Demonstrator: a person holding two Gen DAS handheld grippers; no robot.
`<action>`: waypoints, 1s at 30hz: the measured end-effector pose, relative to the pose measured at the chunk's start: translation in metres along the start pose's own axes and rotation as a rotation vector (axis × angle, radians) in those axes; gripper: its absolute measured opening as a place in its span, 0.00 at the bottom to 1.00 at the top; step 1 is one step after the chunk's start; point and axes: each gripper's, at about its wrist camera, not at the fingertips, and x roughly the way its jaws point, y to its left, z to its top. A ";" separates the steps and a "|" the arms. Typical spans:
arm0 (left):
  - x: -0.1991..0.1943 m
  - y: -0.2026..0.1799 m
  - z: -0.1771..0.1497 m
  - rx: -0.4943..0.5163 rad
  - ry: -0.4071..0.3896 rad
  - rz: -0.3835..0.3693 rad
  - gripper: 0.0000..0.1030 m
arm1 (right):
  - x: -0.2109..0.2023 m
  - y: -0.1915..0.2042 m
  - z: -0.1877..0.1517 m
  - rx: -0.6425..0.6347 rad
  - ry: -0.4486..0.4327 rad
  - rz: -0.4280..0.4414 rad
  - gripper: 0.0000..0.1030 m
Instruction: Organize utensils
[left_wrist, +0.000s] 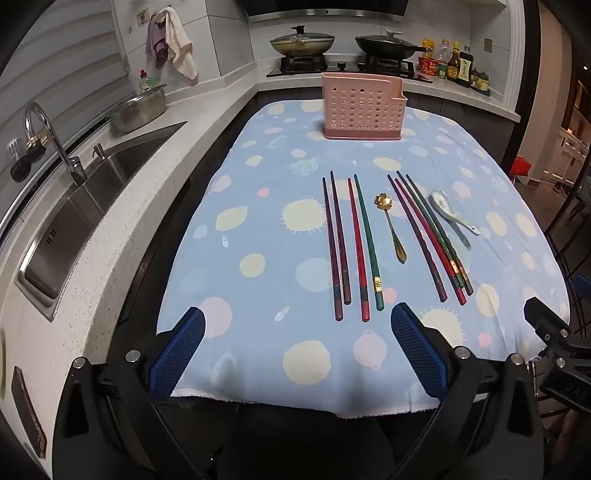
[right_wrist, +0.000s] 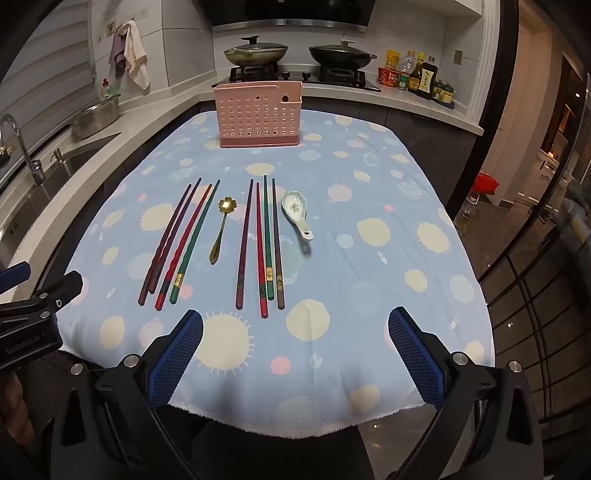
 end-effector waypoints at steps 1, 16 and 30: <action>0.000 0.000 0.000 0.000 0.001 -0.002 0.93 | 0.000 0.000 0.000 0.000 0.000 0.001 0.94; 0.000 0.000 0.000 0.006 -0.005 0.003 0.93 | 0.000 0.000 -0.001 -0.001 0.003 0.000 0.94; -0.002 0.002 0.000 0.004 -0.003 0.004 0.93 | 0.000 0.000 -0.001 -0.001 0.005 -0.001 0.94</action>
